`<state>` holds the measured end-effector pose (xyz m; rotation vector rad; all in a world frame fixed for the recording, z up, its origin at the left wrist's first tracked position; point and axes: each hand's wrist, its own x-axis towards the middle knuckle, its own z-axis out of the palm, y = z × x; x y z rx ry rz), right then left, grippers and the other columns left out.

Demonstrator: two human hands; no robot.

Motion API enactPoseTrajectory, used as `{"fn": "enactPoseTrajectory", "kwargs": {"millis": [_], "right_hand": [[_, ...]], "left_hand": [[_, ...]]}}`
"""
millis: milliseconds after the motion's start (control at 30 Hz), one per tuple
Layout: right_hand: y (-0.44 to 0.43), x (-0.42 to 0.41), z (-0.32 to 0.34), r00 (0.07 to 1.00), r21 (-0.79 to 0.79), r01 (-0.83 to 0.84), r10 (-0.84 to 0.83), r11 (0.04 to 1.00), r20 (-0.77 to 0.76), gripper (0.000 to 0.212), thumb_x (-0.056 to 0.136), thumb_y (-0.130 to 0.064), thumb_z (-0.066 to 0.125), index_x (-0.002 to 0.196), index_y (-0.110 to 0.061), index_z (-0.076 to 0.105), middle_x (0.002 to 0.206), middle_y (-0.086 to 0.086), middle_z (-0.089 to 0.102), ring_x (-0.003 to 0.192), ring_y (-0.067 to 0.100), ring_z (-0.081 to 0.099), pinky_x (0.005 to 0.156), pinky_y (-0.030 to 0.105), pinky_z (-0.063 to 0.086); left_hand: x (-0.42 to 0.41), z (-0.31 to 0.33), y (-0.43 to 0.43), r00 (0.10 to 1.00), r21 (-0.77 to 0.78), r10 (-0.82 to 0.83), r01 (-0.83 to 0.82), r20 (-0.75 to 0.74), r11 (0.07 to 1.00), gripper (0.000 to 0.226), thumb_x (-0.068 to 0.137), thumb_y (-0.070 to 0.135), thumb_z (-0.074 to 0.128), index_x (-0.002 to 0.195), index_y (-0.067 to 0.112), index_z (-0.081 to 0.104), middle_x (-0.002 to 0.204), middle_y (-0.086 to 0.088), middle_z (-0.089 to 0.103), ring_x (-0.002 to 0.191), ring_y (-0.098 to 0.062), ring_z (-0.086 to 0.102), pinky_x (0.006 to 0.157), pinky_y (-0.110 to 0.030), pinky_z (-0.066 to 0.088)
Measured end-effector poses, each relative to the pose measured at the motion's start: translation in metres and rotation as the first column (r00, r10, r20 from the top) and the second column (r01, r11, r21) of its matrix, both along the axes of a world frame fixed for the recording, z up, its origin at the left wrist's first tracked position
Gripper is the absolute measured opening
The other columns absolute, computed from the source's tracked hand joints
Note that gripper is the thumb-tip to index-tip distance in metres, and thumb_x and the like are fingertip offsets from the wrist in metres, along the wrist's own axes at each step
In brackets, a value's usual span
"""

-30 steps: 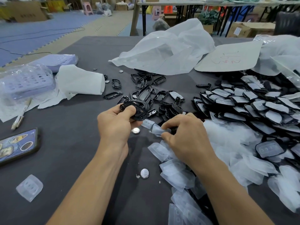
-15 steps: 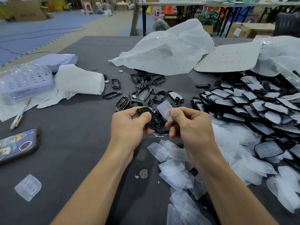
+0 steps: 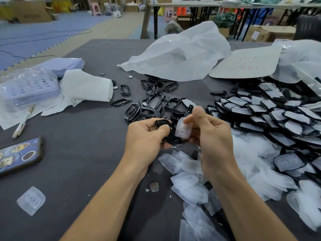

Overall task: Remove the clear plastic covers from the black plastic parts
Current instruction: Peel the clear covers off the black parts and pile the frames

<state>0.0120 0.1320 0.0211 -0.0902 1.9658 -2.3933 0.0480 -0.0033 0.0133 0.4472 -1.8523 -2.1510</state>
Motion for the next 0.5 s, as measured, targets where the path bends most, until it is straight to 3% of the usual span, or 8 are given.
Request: {"fn": "enactPoseTrajectory", "kwargs": {"millis": [100, 167, 233, 300, 400, 500], "right_hand": [[0.004, -0.001, -0.004, 0.993, 0.163, 0.081, -0.066, 0.983, -0.094, 0.016, 0.090, -0.007, 0.073, 0.083, -0.020, 0.077, 0.062, 0.003, 0.069, 0.055, 0.013, 0.061, 0.057, 0.026, 0.051], [0.005, 0.000, -0.006, 0.970, 0.303, 0.164, -0.098, 0.939, -0.222, 0.021, 0.089, -0.007, 0.074, 0.099, -0.026, 0.074, 0.064, -0.003, 0.072, 0.054, 0.009, 0.062, 0.057, 0.026, 0.052], [0.005, 0.002, -0.005, 0.901, 0.467, 0.302, -0.088, 0.831, -0.425, 0.015, 0.090, -0.017, 0.076, 0.098, -0.028, 0.072, 0.066, -0.011, 0.072, 0.057, 0.005, 0.064, 0.059, 0.024, 0.053], [0.000, 0.009, -0.005, 0.845, 0.561, 0.366, -0.012, 0.743, -0.535, 0.010, 0.088, -0.019, 0.079, 0.088, -0.026, 0.072, 0.069, -0.014, 0.071, 0.064, 0.006, 0.067, 0.064, 0.030, 0.057], [-0.008, 0.015, -0.005, 0.892, 0.537, 0.247, 0.028, 0.807, -0.451, 0.009, 0.086, -0.020, 0.080, 0.081, -0.026, 0.075, 0.070, -0.016, 0.072, 0.068, 0.006, 0.070, 0.068, 0.033, 0.059], [-0.006, 0.009, -0.003, 0.957, 0.416, 0.073, 0.054, 0.906, -0.286, 0.012, 0.088, -0.017, 0.077, 0.085, -0.028, 0.081, 0.074, -0.014, 0.076, 0.072, 0.008, 0.073, 0.073, 0.033, 0.062]], "left_hand": [[0.000, -0.002, 0.000, 1.000, -0.006, -0.002, 0.002, 0.001, 1.000, 0.021, 0.092, -0.006, 0.068, 0.084, 0.010, 0.080, 0.075, -0.012, 0.078, 0.064, -0.019, 0.076, 0.053, -0.025, 0.059], [-0.001, -0.004, -0.001, 1.000, -0.043, 0.010, -0.010, 0.003, 0.999, 0.023, 0.092, -0.003, 0.070, 0.082, 0.014, 0.081, 0.075, -0.012, 0.078, 0.066, -0.021, 0.076, 0.055, -0.027, 0.060], [-0.001, -0.007, -0.003, 0.999, -0.137, 0.029, -0.026, 0.016, 0.990, 0.022, 0.092, 0.002, 0.072, 0.083, 0.020, 0.082, 0.075, -0.010, 0.079, 0.069, -0.025, 0.078, 0.059, -0.034, 0.063], [-0.001, -0.009, -0.001, 1.000, -0.212, 0.014, -0.010, 0.020, 0.977, 0.021, 0.090, 0.008, 0.072, 0.086, 0.026, 0.083, 0.074, -0.009, 0.078, 0.069, -0.027, 0.078, 0.066, -0.044, 0.066], [-0.001, -0.010, 0.000, 1.000, -0.252, 0.013, -0.013, 0.000, 0.968, 0.015, 0.087, 0.016, 0.074, 0.085, 0.028, 0.083, 0.072, -0.011, 0.077, 0.069, -0.031, 0.078, 0.070, -0.052, 0.066], [0.001, -0.008, -0.003, 0.999, -0.224, 0.025, -0.030, -0.027, 0.974, 0.006, 0.086, 0.024, 0.078, 0.085, 0.027, 0.083, 0.072, -0.009, 0.078, 0.069, -0.028, 0.078, 0.065, -0.043, 0.065]]}}
